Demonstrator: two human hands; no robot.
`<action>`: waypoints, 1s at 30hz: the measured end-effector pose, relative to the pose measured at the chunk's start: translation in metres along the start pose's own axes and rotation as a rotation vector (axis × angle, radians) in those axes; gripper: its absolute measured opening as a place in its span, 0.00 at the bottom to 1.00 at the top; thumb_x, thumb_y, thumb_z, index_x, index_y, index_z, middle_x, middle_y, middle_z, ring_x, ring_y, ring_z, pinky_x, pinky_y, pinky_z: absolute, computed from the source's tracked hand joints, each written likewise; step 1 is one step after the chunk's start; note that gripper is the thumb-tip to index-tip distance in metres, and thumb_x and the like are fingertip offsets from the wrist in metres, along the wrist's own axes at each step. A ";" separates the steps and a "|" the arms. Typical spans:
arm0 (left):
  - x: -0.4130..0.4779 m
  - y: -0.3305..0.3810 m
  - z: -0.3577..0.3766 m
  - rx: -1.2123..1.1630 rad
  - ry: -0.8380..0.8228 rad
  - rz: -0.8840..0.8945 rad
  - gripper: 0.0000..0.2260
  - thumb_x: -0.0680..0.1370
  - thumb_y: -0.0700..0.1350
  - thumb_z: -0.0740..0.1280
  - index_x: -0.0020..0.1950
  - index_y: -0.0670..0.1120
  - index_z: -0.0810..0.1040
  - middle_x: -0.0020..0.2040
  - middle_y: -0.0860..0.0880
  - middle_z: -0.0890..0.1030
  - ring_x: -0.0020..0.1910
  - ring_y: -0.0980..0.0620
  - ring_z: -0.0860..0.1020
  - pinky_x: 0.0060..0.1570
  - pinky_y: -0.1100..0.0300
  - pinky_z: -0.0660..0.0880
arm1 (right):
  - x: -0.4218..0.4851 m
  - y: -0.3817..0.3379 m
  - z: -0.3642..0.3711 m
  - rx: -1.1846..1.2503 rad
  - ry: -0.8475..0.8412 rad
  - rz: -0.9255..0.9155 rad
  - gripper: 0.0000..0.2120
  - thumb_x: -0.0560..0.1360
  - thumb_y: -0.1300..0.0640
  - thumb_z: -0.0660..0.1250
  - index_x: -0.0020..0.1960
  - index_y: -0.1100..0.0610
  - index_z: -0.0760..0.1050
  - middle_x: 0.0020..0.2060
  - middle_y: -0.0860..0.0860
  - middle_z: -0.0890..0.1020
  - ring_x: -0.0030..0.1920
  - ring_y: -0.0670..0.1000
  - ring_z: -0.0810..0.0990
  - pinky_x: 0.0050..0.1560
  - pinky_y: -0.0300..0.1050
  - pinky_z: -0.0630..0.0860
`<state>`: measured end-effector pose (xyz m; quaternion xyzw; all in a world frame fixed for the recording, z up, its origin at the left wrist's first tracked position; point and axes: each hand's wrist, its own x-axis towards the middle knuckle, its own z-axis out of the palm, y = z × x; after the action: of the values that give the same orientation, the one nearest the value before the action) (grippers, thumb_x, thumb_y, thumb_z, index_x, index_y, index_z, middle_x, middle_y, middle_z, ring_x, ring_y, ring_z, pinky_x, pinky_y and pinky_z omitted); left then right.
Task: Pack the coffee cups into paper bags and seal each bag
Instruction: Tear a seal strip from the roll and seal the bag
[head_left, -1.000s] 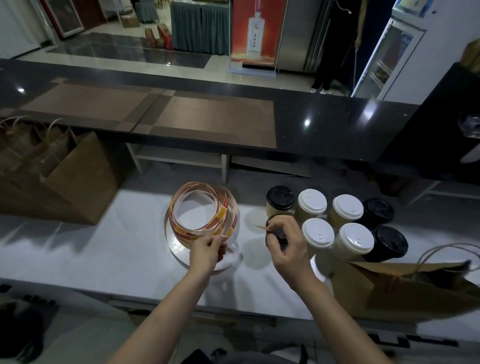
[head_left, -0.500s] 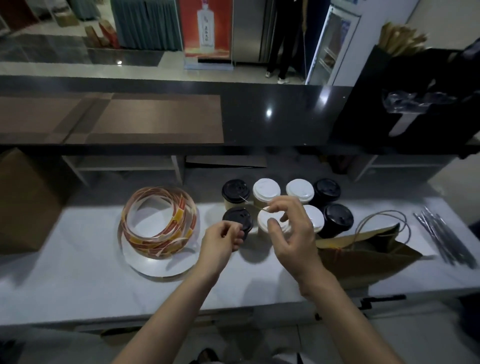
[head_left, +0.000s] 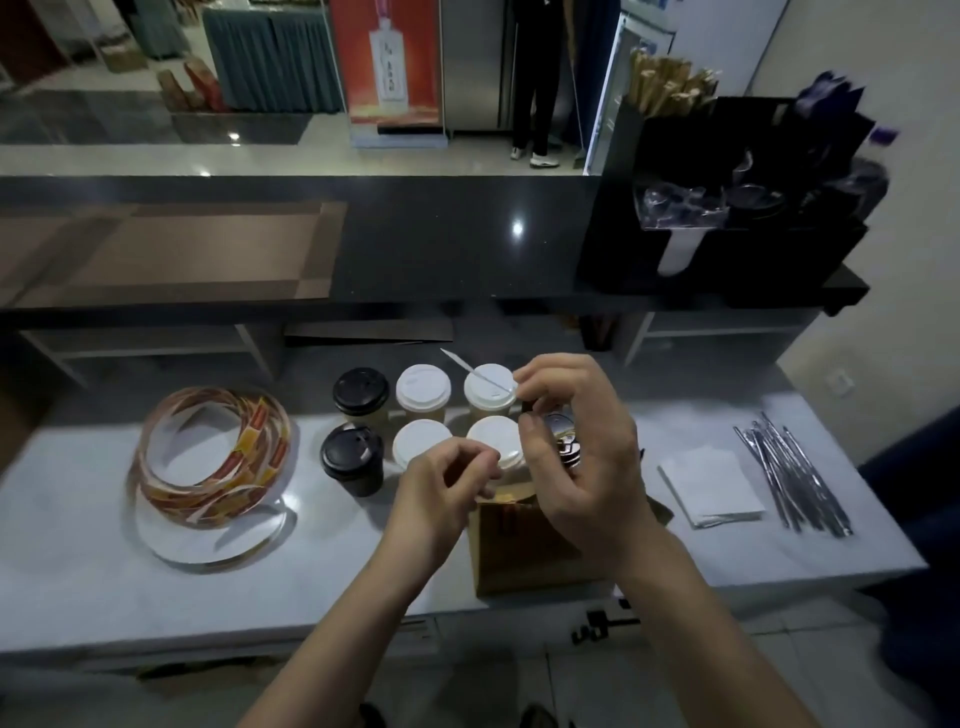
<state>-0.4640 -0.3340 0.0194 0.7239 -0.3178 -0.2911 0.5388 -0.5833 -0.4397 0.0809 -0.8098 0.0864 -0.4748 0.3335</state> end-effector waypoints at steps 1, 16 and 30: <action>-0.003 0.003 0.008 0.016 0.005 -0.003 0.04 0.83 0.46 0.69 0.51 0.49 0.83 0.41 0.51 0.86 0.39 0.53 0.83 0.39 0.61 0.79 | 0.000 0.005 -0.010 0.007 0.005 0.005 0.07 0.75 0.69 0.66 0.53 0.65 0.77 0.53 0.55 0.80 0.55 0.52 0.80 0.51 0.47 0.78; -0.013 0.002 0.100 0.414 0.051 0.002 0.25 0.75 0.51 0.78 0.72 0.56 0.78 0.65 0.58 0.82 0.63 0.59 0.78 0.65 0.56 0.77 | -0.046 0.099 -0.102 -0.038 -0.261 0.276 0.11 0.79 0.60 0.69 0.60 0.53 0.77 0.56 0.44 0.82 0.59 0.47 0.79 0.57 0.36 0.73; -0.001 -0.014 0.143 0.693 0.119 0.073 0.26 0.77 0.58 0.74 0.75 0.58 0.75 0.67 0.56 0.82 0.66 0.54 0.79 0.65 0.54 0.77 | -0.082 0.144 -0.140 -0.049 -0.543 0.473 0.32 0.74 0.49 0.79 0.70 0.34 0.65 0.62 0.35 0.79 0.67 0.38 0.75 0.65 0.37 0.71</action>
<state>-0.5714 -0.4152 -0.0294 0.8677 -0.3913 -0.1038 0.2885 -0.7173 -0.5754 -0.0214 -0.8717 0.1911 -0.1498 0.4257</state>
